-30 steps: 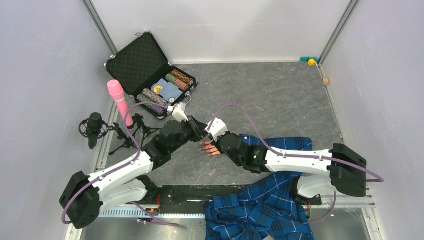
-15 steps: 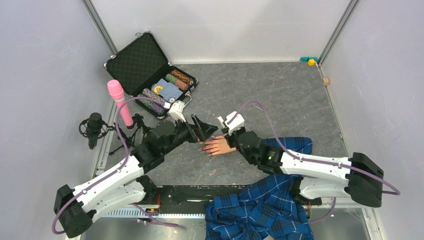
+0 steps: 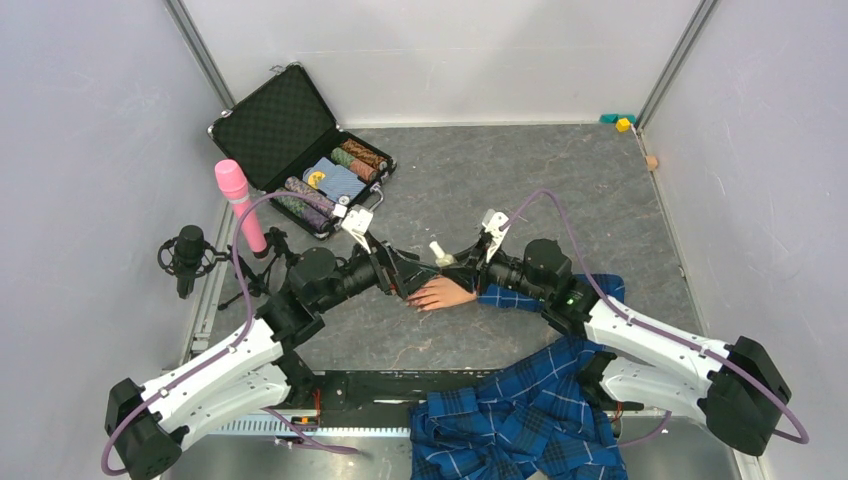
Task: Paint the nails
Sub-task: Unscrew the nail polish bottle.
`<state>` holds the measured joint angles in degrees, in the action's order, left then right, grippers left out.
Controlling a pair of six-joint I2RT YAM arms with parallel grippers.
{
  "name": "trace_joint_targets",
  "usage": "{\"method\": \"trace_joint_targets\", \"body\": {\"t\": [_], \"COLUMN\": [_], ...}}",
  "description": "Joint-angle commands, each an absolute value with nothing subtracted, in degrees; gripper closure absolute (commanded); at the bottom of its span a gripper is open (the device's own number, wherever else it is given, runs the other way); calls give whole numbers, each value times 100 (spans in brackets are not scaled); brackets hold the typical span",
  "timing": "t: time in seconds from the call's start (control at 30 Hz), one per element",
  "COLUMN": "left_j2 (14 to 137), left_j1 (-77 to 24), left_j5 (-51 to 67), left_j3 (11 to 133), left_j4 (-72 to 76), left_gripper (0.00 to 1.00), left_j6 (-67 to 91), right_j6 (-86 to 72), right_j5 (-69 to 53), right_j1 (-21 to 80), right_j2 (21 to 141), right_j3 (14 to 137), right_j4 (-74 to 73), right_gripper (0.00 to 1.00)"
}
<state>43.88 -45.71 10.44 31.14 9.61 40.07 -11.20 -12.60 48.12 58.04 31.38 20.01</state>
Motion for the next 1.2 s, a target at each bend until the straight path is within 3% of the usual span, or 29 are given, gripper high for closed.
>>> {"method": "trace_joint_targets", "body": {"t": [0.0,0.4,0.83,1.07,1.17], "left_j2": [4433,4460,4414,4444,4473], "left_j1": [-4582,-4580,-4583,-4583,-4586], "left_j5": [1577,1960,1943,1962,1992], "left_j3": [3102,3002,2895,2885,2906], "left_j4": [1560,1908,2122,2145,2145], "left_gripper": [1,38,56,78,94], "left_j6": [3757,3901,3976,3995,4008], "right_j6": [-1689,-2003,-2021,-2026,-1930], "right_j5": [-3073,-3498,-3551,-3469,-3370], "right_j1": [4696,4675,4680,4676,4676], "right_j2": [5710,5816,5897,5990,6037], "right_j3": [3053,3006,2997,3012,3040], "right_j4": [2887,3296,3313,3288,3177], "right_gripper": [100,100,100,100,100]}}
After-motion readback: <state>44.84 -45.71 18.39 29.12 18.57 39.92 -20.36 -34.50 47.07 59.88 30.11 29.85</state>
